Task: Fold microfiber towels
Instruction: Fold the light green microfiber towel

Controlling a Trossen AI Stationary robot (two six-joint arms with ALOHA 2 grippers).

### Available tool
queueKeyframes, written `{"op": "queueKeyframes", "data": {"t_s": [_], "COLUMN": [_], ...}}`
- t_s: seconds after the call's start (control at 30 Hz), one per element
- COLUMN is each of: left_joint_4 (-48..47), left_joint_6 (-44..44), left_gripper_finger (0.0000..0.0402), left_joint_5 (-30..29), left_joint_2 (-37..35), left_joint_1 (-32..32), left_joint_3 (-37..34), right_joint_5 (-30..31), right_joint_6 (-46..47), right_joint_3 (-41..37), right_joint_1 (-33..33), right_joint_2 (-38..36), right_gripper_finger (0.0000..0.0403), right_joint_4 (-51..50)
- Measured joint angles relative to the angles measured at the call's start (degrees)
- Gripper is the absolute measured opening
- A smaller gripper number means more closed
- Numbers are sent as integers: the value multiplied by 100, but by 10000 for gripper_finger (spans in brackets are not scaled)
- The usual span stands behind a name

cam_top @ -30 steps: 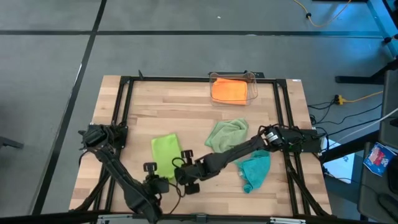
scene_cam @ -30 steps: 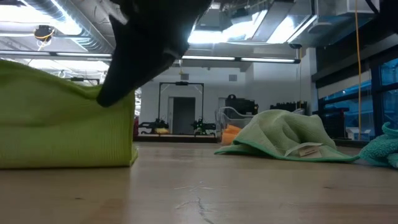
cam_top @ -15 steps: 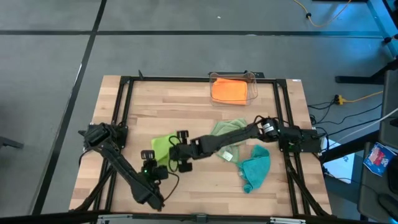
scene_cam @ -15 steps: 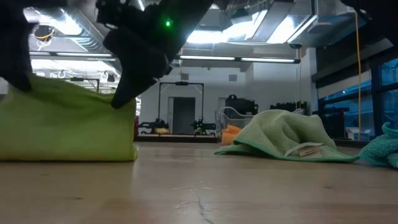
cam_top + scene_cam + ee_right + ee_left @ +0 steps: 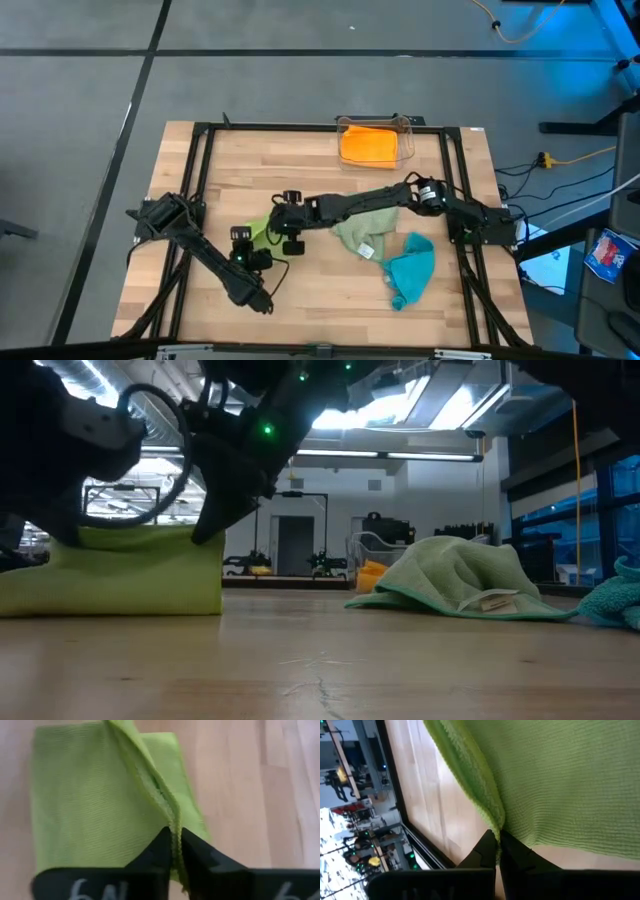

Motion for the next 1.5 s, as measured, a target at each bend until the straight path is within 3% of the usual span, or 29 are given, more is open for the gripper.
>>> {"op": "queueKeyframes", "data": {"t_s": [0.13, 0.3, 0.5, 0.83, 1.07, 1.2, 1.37, 1.43, 1.5], "left_joint_4": [-34, -119, -563, -586, -599, -595, -598, -604, -578], "left_joint_6": [3, 5, 35, -883, -1521, -2276, -3817, -4248, -4376], "left_gripper_finger": [13, 62, 106, 111, 112, 112, 111, 111, 112], "left_joint_5": [159, 351, 344, 280, 233, 73, -749, -985, -1191], "left_joint_2": [-7, -13, -88, -1567, -2254, -2579, -2959, -3013, -3003], "left_joint_1": [177, 333, 282, 36, -324, -857, -1682, -1910, -2055], "left_joint_3": [-1, -1, 126, 167, 167, 167, 165, 166, 165], "right_joint_5": [0, 2, 33, 65, 203, 919, 2039, 2098, 1790], "right_joint_6": [-4, 14, -136, 535, 878, 788, 658, 735, 768], "right_joint_3": [-2, -2, -2, -4, -4, -6, -279, -463, -615], "right_joint_1": [-79, -87, -87, -4, 540, 902, 994, 820, 536], "right_joint_2": [2, 4, -29, -882, -1254, -1309, -1276, -1276, -1274], "right_gripper_finger": [92, 155, 198, 193, 189, 189, 189, 189, 189], "right_joint_4": [-52, -34, -262, -1888, -2665, -2743, -2245, -1899, -1720]}}
